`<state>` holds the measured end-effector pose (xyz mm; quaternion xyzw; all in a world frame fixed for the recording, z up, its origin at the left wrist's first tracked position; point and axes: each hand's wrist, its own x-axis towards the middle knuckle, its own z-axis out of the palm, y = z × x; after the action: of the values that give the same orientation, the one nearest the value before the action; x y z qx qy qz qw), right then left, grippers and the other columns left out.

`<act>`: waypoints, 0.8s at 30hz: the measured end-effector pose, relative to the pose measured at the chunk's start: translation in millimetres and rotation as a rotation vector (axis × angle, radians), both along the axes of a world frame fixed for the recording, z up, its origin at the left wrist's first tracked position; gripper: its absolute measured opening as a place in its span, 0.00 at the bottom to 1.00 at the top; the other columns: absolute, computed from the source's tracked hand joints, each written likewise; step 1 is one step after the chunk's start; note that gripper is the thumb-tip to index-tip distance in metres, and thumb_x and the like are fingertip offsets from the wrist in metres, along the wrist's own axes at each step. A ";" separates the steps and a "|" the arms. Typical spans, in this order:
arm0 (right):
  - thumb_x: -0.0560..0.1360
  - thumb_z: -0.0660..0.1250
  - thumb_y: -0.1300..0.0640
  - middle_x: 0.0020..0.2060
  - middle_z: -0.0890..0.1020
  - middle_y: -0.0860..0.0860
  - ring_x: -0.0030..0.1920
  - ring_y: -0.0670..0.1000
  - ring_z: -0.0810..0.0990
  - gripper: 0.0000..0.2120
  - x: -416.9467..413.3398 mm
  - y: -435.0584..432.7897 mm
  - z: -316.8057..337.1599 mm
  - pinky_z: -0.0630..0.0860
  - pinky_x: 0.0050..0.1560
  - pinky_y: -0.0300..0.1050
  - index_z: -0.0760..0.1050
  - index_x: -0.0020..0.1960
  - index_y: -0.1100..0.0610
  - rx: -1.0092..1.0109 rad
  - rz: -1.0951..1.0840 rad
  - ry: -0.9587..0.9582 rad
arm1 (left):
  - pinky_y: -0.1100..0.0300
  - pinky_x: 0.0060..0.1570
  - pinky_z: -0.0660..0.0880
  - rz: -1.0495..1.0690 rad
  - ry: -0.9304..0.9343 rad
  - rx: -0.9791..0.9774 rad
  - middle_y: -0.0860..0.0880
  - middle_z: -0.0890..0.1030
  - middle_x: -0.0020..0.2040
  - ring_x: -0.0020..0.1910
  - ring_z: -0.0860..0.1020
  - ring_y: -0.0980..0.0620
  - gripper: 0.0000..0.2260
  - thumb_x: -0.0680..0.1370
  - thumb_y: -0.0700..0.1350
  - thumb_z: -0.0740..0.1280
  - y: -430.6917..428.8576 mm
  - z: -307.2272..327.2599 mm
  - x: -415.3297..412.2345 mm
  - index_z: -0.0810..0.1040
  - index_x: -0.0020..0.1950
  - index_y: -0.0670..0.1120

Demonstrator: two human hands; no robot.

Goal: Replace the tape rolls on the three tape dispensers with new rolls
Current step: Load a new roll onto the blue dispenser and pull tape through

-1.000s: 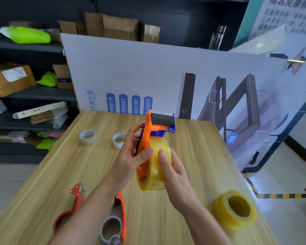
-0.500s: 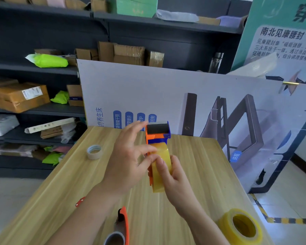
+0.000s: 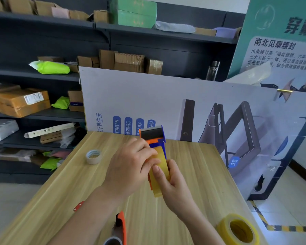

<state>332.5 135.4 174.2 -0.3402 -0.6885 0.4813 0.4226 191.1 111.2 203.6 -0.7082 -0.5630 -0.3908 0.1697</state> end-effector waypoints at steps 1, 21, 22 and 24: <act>0.73 0.64 0.39 0.36 0.77 0.56 0.36 0.50 0.74 0.21 0.0 -0.5 -1.0 0.73 0.37 0.51 0.69 0.48 0.58 0.004 0.003 -0.017 | 0.56 0.36 0.75 -0.003 0.020 0.000 0.52 0.77 0.39 0.41 0.75 0.52 0.11 0.76 0.50 0.63 0.2 0.8 0.8 0.81 0.43 0.47; 0.68 0.65 0.50 0.31 0.72 0.47 0.29 0.45 0.69 0.13 -6.3 -8.6 8.7 0.68 0.29 0.36 0.70 0.44 0.60 -0.031 -0.026 -0.043 | 0.51 0.41 0.70 0.309 0.023 -0.055 0.48 0.76 0.41 0.37 0.75 0.49 0.05 0.76 0.43 0.67 9.5 35.0 -11.2 0.76 0.40 0.45; 0.68 0.65 0.50 0.31 0.72 0.46 0.29 0.45 0.69 0.14 -6.0 -8.2 7.4 0.68 0.29 0.36 0.70 0.44 0.60 -0.027 -0.025 -0.053 | 0.51 0.42 0.68 0.323 0.060 -0.053 0.49 0.76 0.39 0.35 0.74 0.49 0.05 0.75 0.44 0.67 11.6 35.8 -13.9 0.76 0.39 0.46; 0.67 0.65 0.51 0.30 0.71 0.45 0.29 0.44 0.68 0.12 -6.1 -8.4 7.1 0.67 0.29 0.37 0.70 0.44 0.59 -0.024 -0.009 -0.077 | 0.50 0.42 0.68 0.344 0.113 -0.051 0.50 0.76 0.37 0.33 0.72 0.49 0.06 0.76 0.44 0.67 15.8 37.6 -18.5 0.74 0.38 0.47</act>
<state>326.5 127.0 181.3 -0.3665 -0.6967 0.4744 0.3939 172.6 127.0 241.2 -0.6263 -0.6750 -0.3014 0.2475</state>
